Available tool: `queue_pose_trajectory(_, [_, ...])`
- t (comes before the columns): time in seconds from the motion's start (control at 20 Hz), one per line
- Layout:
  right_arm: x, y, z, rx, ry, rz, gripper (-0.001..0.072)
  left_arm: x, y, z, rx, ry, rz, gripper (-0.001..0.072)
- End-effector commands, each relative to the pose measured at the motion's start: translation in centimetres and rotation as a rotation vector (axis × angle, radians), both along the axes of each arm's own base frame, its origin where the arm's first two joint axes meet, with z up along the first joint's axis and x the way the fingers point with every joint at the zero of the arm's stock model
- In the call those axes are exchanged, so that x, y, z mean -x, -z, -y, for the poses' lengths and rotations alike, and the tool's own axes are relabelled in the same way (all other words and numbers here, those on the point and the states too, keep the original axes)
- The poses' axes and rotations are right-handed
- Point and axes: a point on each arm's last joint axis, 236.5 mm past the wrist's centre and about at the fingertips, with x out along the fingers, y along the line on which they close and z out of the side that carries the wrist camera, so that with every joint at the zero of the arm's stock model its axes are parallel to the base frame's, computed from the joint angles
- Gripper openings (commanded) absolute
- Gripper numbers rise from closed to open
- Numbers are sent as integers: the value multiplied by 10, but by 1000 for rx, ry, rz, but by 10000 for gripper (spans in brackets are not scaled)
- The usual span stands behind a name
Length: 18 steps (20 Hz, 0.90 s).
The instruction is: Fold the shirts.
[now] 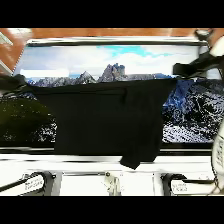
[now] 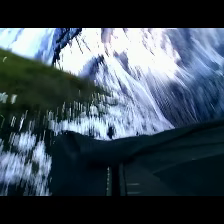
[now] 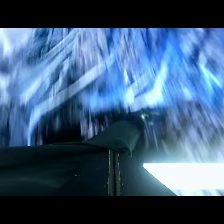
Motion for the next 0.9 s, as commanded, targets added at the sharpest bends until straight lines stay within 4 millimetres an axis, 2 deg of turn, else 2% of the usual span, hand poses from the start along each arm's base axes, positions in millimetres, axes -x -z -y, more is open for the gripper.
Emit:
queue_pose_trajectory(0.0, [-85,71,-24,-56,29,126,54,-70,73,-4,23,-101,15,45])
queue_pose_trajectory(0.2, [-139,94,-30,-111,68,289,54,-119,103,-2,-1,-151,117,46])
queue_pose_trajectory(0.3, [-152,111,-28,-109,79,316,54,-132,117,6,-9,-154,138,46])
queue_pose_trajectory(0.4, [-151,136,-28,-106,80,274,54,-133,135,16,-7,-137,109,46])
queue_pose_trajectory(0.5, [-136,154,-30,-109,79,187,54,-122,151,24,0,-106,43,45])
queue_pose_trajectory(0.6, [-110,154,-27,-98,68,78,54,-95,161,19,-26,-54,-63,46])
queue_pose_trajectory(0.65, [-90,153,-24,-81,52,1,55,-76,166,16,-43,-21,-138,45])
queue_pose_trajectory(0.75, [-36,154,-18,-35,-6,-211,54,-31,178,14,-71,57,-317,45])
queue_pose_trajectory(0.85, [11,160,-17,-24,-32,-409,53,-1,180,15,-85,110,-434,45])
